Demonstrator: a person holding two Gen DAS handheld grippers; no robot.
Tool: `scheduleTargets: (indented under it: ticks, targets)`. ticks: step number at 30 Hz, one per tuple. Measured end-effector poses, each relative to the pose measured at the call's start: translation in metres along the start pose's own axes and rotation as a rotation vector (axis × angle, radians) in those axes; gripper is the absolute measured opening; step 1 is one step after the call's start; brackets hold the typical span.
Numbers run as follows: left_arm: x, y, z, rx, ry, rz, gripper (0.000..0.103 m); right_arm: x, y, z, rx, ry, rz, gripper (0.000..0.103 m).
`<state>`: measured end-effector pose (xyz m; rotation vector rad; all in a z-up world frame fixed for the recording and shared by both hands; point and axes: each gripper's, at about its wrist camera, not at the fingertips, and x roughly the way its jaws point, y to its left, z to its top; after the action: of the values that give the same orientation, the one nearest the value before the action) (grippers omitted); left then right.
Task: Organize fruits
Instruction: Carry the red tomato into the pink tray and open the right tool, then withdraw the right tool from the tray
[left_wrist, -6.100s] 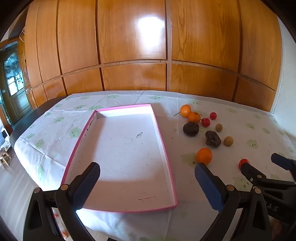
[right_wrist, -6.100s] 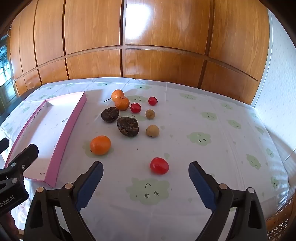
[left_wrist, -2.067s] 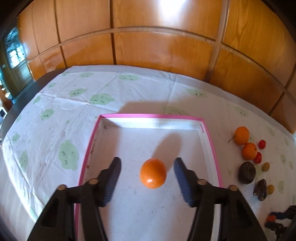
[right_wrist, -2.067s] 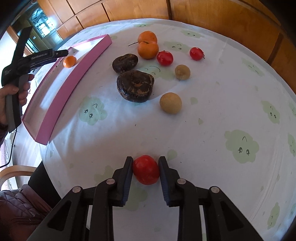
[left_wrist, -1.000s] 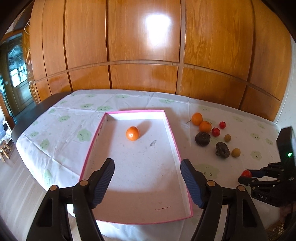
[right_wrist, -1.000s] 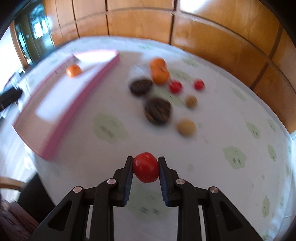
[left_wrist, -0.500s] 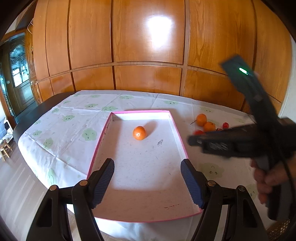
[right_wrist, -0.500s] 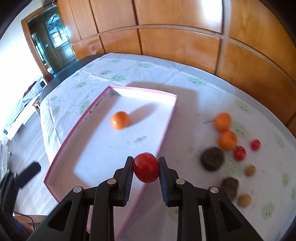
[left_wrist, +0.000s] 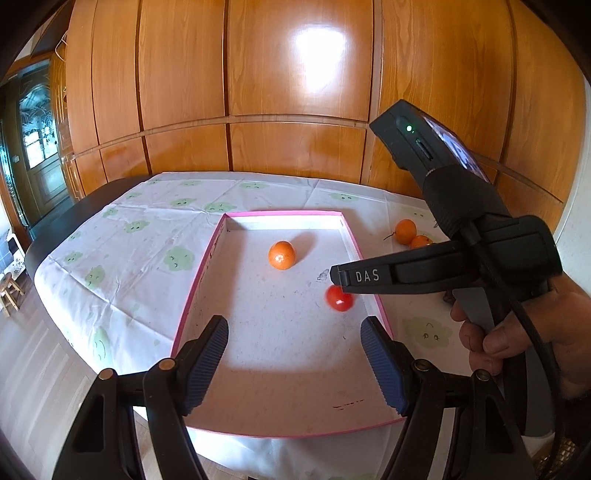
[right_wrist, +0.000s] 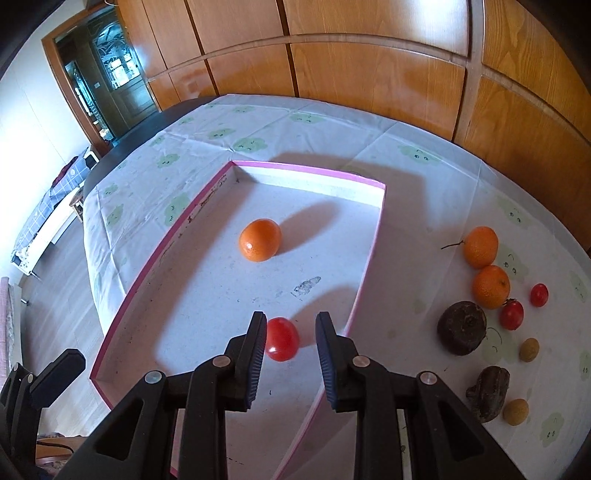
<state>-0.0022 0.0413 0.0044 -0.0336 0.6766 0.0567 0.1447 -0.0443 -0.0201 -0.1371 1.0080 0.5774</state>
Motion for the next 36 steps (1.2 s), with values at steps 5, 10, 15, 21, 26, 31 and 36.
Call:
scheduleTargets:
  ticks: [5, 10, 15, 21, 26, 31, 36]
  targets:
    - [-0.001, -0.001, 0.000, 0.006, -0.004, 0.002, 0.075, -0.017, 0.002, -0.003, -0.008, -0.053, -0.038, 0.027]
    - [-0.002, -0.002, -0.001, 0.009, 0.000, 0.002, 0.075, -0.038, 0.002, -0.011, -0.021, -0.120, -0.104, 0.028]
    - [-0.004, -0.005, -0.002, 0.020, -0.003, 0.002, 0.075, -0.055, -0.004, -0.022, -0.024, -0.158, -0.144, 0.028]
    - [-0.007, -0.010, -0.003, 0.033, -0.005, 0.002, 0.076, -0.068, -0.011, -0.036, -0.020, -0.180, -0.185, 0.028]
    - [-0.008, -0.014, -0.004, 0.040, -0.001, -0.002, 0.076, -0.084, -0.015, -0.046, -0.012, -0.211, -0.259, 0.028]
    - [-0.007, -0.017, -0.004, 0.038, 0.007, -0.002, 0.076, -0.109, -0.022, -0.055, 0.014, -0.273, -0.345, 0.028]
    - [-0.008, -0.025, -0.004, 0.055, 0.005, -0.011, 0.076, -0.125, -0.025, -0.064, 0.016, -0.318, -0.411, 0.028]
